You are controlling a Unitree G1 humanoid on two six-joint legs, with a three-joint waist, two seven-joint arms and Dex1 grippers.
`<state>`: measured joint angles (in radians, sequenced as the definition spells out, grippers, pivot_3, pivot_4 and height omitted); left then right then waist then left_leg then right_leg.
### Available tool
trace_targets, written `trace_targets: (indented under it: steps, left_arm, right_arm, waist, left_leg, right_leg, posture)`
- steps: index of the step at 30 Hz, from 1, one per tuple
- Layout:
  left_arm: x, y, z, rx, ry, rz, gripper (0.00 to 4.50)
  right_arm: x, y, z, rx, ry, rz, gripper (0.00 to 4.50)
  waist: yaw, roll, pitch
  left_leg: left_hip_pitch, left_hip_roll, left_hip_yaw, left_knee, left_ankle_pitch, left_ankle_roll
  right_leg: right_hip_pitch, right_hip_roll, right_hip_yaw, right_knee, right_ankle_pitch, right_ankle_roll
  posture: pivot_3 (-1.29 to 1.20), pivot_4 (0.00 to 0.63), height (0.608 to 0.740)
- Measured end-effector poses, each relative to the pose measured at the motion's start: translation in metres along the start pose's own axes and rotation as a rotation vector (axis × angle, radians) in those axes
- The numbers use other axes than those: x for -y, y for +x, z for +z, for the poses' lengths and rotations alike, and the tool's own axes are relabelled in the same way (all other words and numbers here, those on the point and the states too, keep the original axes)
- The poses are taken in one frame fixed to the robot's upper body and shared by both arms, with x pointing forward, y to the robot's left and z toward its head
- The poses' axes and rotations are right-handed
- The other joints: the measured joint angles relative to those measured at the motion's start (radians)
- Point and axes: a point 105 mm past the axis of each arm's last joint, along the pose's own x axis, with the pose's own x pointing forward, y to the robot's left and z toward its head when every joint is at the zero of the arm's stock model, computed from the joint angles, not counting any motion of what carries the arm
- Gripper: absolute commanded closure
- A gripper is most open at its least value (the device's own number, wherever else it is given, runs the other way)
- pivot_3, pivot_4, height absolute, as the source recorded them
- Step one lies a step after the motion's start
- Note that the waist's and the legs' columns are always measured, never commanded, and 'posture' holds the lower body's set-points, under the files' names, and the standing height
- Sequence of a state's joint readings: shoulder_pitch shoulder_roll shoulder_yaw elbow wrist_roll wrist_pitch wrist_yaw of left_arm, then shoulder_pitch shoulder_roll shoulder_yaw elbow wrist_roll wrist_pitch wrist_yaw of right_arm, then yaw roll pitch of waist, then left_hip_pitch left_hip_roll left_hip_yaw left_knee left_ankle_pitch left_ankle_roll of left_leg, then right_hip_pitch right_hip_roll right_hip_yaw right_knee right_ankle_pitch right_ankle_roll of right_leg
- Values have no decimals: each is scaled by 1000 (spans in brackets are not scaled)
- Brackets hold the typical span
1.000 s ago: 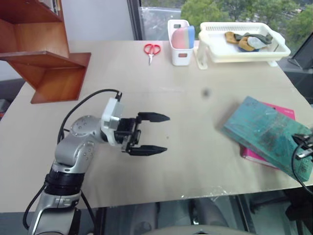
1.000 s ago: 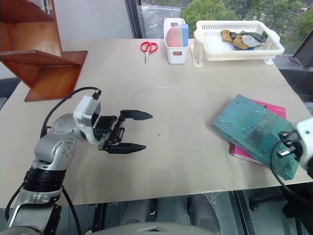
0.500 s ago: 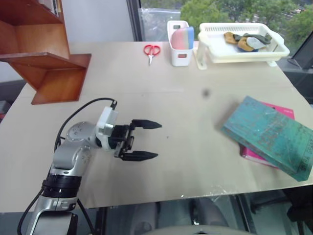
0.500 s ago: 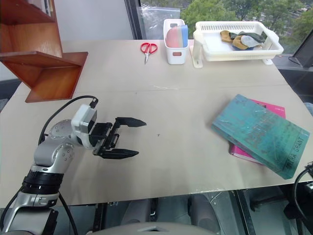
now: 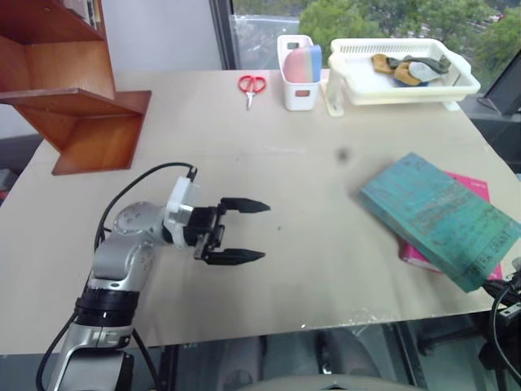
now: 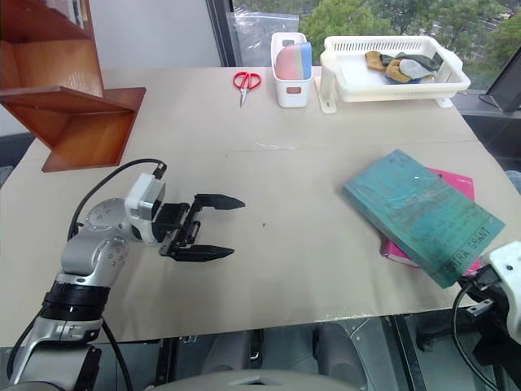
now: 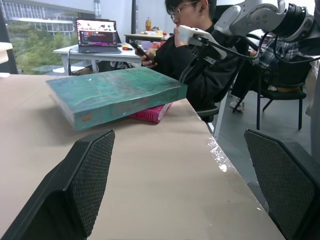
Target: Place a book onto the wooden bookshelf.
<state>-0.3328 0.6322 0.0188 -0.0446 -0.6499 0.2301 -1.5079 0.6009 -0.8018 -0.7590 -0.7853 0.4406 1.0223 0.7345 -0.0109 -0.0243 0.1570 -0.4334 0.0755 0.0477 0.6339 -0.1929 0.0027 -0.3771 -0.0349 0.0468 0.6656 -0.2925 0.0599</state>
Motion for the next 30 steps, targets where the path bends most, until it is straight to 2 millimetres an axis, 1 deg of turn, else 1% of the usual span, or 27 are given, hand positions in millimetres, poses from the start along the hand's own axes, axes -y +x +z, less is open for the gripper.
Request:
trace_targets:
  steps: [3,5,8,9,10,13,15,16,18,20,21,24,26,29,30]
  left_arm:
    - [-1,0,0,-2,-1,10,0]
    - [0,-1,-1,-4,-2,15,0]
    - [-1,-1,0,-5,-1,26,0]
    - [-2,-1,0,-5,-1,29,0]
    - [-2,-1,0,-8,-2,30,0]
    - [-3,2,3,-8,2,32,0]
    - [-3,4,5,-8,10,32,0]
    - [-3,6,6,-6,13,32,0]
    - [-2,8,6,-7,9,30,0]
    - [-3,9,5,-9,0,42,0]
    - [-3,8,5,-10,-1,48,0]
    - [-3,8,4,-11,-2,62,0]
    - [-2,9,4,-11,-2,64,0]
    - [0,8,3,-10,-2,85,0]
    - [2,9,3,-8,-1,98,0]
  right_arm:
    - [3,-10,-2,-20,6,14,4453]
    - [6,-26,-8,-63,9,31,4453]
    - [19,-44,-4,-67,-12,3,4453]
    - [21,-45,-1,-56,-18,-5,4453]
    - [25,-46,5,-31,-19,-10,4453]
    - [42,-46,52,168,-89,-75,4453]
    - [51,-35,77,257,-130,-111,4453]
    - [55,-26,82,267,-141,-124,4453]
    - [60,-5,81,243,-138,-130,4453]
    - [69,25,78,207,-138,-134,4453]
    - [73,33,76,190,-145,-135,4453]
    - [81,50,75,168,-156,-140,4453]
    - [82,55,75,166,-163,-131,4453]
    - [74,63,89,198,-191,-74,4453]
    - [67,71,98,211,-221,-35,4453]
  waist:
    - [5,0,0]
    - [10,1,0]
    - [8,0,-1]
    - [7,0,-1]
    - [3,0,-1]
    - [-9,0,-1]
    - [-9,-2,-2]
    - [-7,-2,-2]
    - [-1,-2,-2]
    - [3,-1,-1]
    - [3,-1,-1]
    - [1,0,-1]
    - [1,1,0]
    - [-4,1,0]
    - [-8,1,0]
  left_leg:
    - [0,0,0,0,0,0]
    - [0,0,0,0,0,0]
    - [0,0,0,0,0,0]
    - [0,0,0,0,0,0]
    - [0,0,0,0,0,0]
    - [2,0,1,1,0,0]
    - [2,0,0,1,0,0]
    - [2,0,0,1,0,0]
    - [1,-1,-1,1,0,0]
    - [-1,-2,0,1,0,1]
    - [-1,-2,0,1,0,1]
    - [-1,-2,1,0,-1,1]
    - [-1,-2,0,0,-1,1]
    - [0,-1,1,0,-1,1]
    - [1,-1,2,0,-1,1]
  right_leg:
    - [0,0,0,0,0,0]
    - [0,0,0,-1,0,0]
    - [0,0,0,-1,0,0]
    - [0,0,0,-1,0,0]
    - [0,0,0,-1,0,0]
    - [0,1,4,-1,0,0]
    - [0,2,3,0,1,1]
    - [0,2,4,0,1,1]
    - [0,1,4,-1,1,1]
    - [-1,1,4,-1,1,2]
    - [-1,1,4,-1,1,2]
    - [-1,1,5,-1,1,2]
    - [-1,1,4,-1,1,2]
    - [-1,1,5,-1,1,2]
    - [-1,1,6,-1,1,2]
  posture:
    - [0,150,740]
    - [0,150,740]
    - [0,150,740]
    - [0,150,740]
    - [0,150,740]
    - [0,150,740]
    - [0,150,740]
    - [0,150,740]
    - [0,150,740]
    - [0,150,740]
    - [0,150,740]
    - [0,150,740]
    - [0,150,740]
    - [0,150,740]
    - [0,150,740]
